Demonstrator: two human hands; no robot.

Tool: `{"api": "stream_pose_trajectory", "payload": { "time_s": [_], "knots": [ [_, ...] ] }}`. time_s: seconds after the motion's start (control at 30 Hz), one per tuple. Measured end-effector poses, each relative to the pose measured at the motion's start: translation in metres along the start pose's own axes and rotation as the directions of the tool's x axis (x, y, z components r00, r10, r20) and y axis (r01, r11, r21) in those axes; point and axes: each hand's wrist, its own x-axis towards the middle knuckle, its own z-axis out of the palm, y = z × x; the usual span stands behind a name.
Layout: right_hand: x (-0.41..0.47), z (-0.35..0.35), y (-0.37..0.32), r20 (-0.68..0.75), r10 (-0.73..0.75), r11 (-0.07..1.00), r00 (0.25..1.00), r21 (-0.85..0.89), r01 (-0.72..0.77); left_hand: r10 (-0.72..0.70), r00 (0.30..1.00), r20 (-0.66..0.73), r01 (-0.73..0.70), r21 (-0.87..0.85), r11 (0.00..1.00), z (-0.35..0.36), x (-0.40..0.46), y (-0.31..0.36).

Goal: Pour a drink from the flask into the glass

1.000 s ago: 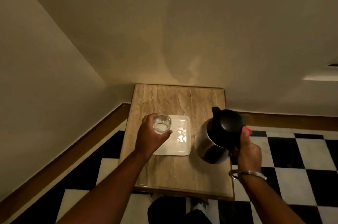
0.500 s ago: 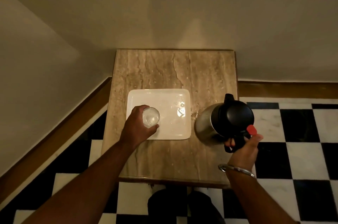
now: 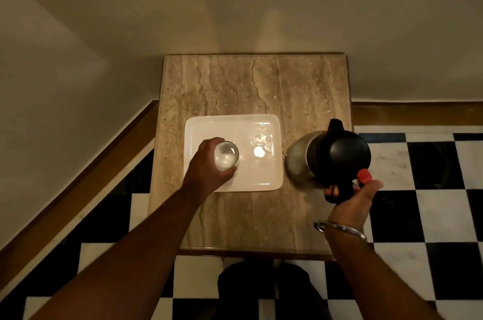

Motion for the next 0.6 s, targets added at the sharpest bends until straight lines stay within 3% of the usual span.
{"api": "stream_pose_trajectory", "payload": {
  "time_s": [0.23, 0.3, 0.37, 0.47, 0.53, 0.6],
  "knots": [
    [-0.004, -0.011, 0.001, 0.042, -0.033, 0.994, 0.999, -0.104, 0.037, -0.039, 0.998, 0.052, 0.037, 0.046, 0.998, -0.005, -0.003, 0.007],
    [-0.011, -0.019, -0.007, 0.070, -0.031, 0.977, 0.997, -0.207, 0.045, -0.066, 0.995, 0.077, 0.057, 0.113, 0.992, -0.015, -0.008, 0.018],
    [-0.022, -0.033, -0.021, 0.150, -0.094, 0.913, 0.984, -0.382, 0.145, -0.066, 0.994, 0.087, 0.048, 0.196, 0.979, -0.028, -0.016, 0.035],
    [-0.038, -0.051, -0.055, 0.381, -0.243, 0.652, 0.892, -0.617, 0.441, 0.005, 0.997, 0.071, -0.025, 0.280, 0.960, -0.061, -0.022, 0.065],
    [-0.043, -0.048, -0.092, 0.478, -0.308, 0.360, 0.823, -0.742, 0.565, 0.072, 0.996, 0.051, -0.085, 0.348, 0.934, -0.093, -0.018, 0.096],
    [-0.057, -0.036, -0.134, 0.589, -0.362, 0.113, 0.722, -0.741, 0.662, 0.150, 0.989, 0.002, -0.138, 0.408, 0.903, -0.126, -0.023, 0.134]
  ]
}}
